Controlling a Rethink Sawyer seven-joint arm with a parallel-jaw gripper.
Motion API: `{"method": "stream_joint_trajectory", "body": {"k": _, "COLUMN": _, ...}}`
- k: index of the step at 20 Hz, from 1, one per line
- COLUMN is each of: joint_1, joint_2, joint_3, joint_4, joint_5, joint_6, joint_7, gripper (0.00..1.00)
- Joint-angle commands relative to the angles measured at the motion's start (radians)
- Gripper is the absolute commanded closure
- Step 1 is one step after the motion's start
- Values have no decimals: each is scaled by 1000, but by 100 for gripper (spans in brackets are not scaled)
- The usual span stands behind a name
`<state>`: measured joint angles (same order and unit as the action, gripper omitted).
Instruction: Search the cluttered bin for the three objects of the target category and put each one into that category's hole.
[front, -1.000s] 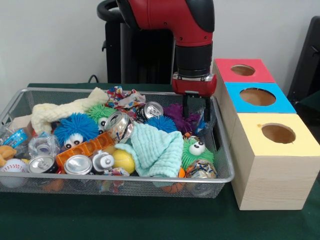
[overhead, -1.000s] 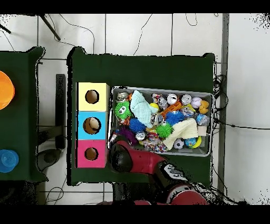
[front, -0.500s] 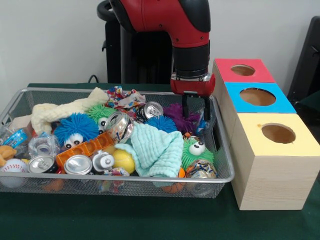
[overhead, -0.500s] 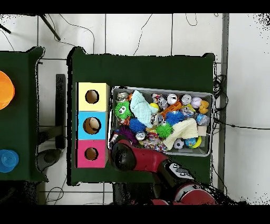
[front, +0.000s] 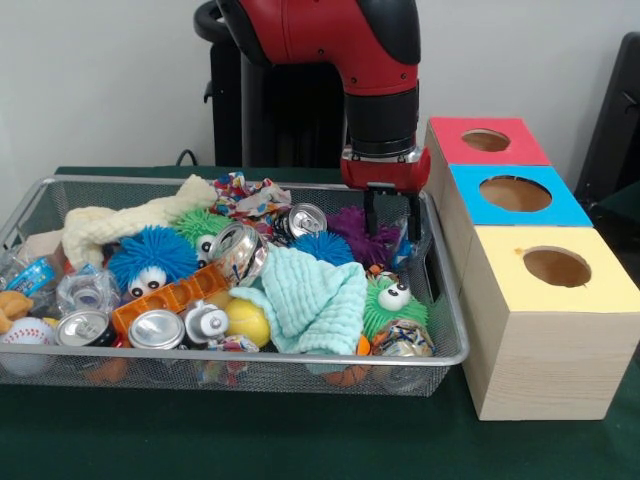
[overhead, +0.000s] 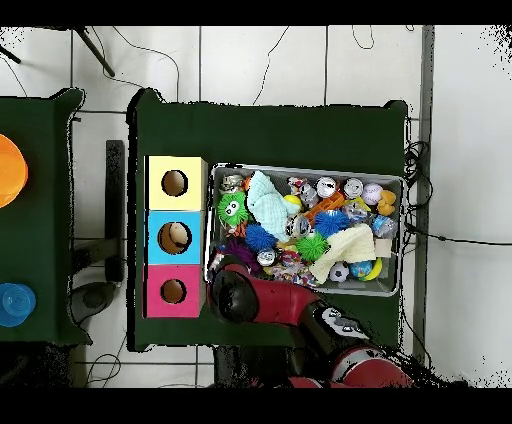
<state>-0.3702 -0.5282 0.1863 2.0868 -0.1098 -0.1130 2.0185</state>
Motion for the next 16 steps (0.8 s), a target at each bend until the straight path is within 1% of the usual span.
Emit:
{"method": "stream_joint_trajectory", "body": {"k": 1, "joint_1": -7, "joint_2": 50, "joint_3": 99, "joint_4": -67, "joint_5": -52, "joint_6": 121, "joint_7": 25, "gripper": 0}}
{"method": "stream_joint_trajectory", "body": {"k": 4, "joint_1": -13, "joint_2": 52, "joint_3": 103, "joint_4": -71, "joint_5": -57, "joint_6": 126, "joint_7": 21, "gripper": 0}}
{"method": "stream_joint_trajectory", "body": {"k": 8, "joint_1": -8, "joint_2": 11, "joint_3": 101, "joint_4": -86, "joint_5": -39, "joint_6": 209, "joint_7": 0, "gripper": 0}}
{"method": "stream_joint_trajectory", "body": {"k": 10, "joint_1": -2, "joint_2": -7, "joint_3": 95, "joint_4": -79, "joint_5": -57, "joint_6": 208, "joint_7": -12, "gripper": 0}}
{"method": "stream_joint_trajectory", "body": {"k": 12, "joint_1": -10, "joint_2": -19, "joint_3": 105, "joint_4": -65, "joint_5": -70, "joint_6": 203, "joint_7": -13, "gripper": 0}}
{"method": "stream_joint_trajectory", "body": {"k": 15, "joint_1": -24, "joint_2": -39, "joint_3": 121, "joint_4": -56, "joint_5": -79, "joint_6": 227, "joint_7": -19, "gripper": 0}}
{"method": "stream_joint_trajectory", "body": {"k": 16, "joint_1": -27, "joint_2": -43, "joint_3": 123, "joint_4": -51, "joint_5": -100, "joint_6": 221, "joint_7": -29, "gripper": 0}}
